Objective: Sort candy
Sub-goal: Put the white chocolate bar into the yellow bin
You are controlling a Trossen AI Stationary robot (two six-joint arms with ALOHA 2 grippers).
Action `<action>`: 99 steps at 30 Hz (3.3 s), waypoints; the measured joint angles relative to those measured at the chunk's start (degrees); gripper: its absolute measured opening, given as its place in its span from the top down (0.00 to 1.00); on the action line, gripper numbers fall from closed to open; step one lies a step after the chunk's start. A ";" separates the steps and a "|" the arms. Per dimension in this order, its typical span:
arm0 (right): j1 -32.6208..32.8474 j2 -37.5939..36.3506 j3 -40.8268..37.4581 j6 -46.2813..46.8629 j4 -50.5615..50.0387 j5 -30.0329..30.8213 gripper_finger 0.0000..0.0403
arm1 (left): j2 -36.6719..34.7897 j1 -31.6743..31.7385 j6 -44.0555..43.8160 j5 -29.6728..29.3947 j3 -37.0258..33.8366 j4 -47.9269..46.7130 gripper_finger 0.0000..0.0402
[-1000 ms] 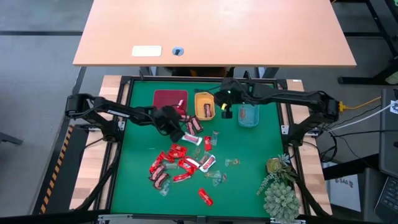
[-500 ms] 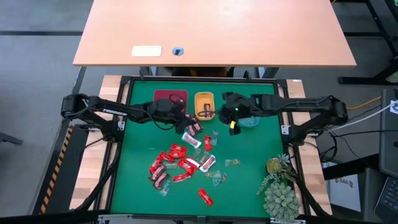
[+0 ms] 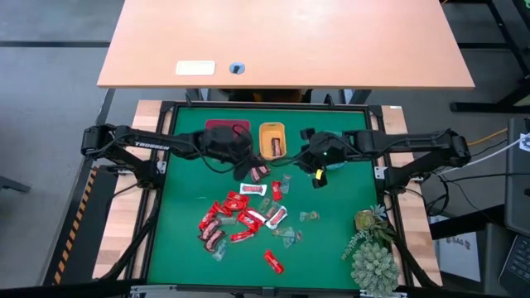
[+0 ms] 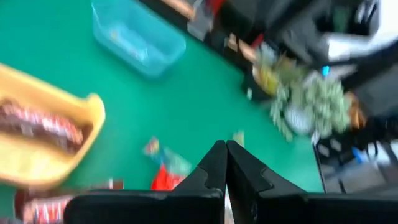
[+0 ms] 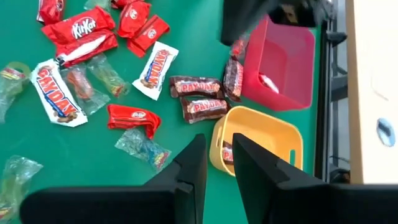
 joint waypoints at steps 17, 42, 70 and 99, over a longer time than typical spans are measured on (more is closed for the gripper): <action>-0.02 0.02 0.00 0.58 0.02 -0.01 0.81 | 0.37 -6.51 9.63 -7.73 -0.02 -14.07 0.62; -0.03 0.07 0.00 0.60 0.09 -0.06 0.81 | 16.48 -10.98 13.77 -15.00 -0.02 -14.17 0.53; -0.04 0.07 0.00 0.60 0.05 -0.06 0.81 | 20.09 -11.05 15.75 -16.13 -0.07 -11.76 0.71; -0.03 0.09 0.00 0.58 0.03 -0.08 0.81 | 20.17 -3.85 12.04 -18.14 16.20 -9.88 0.71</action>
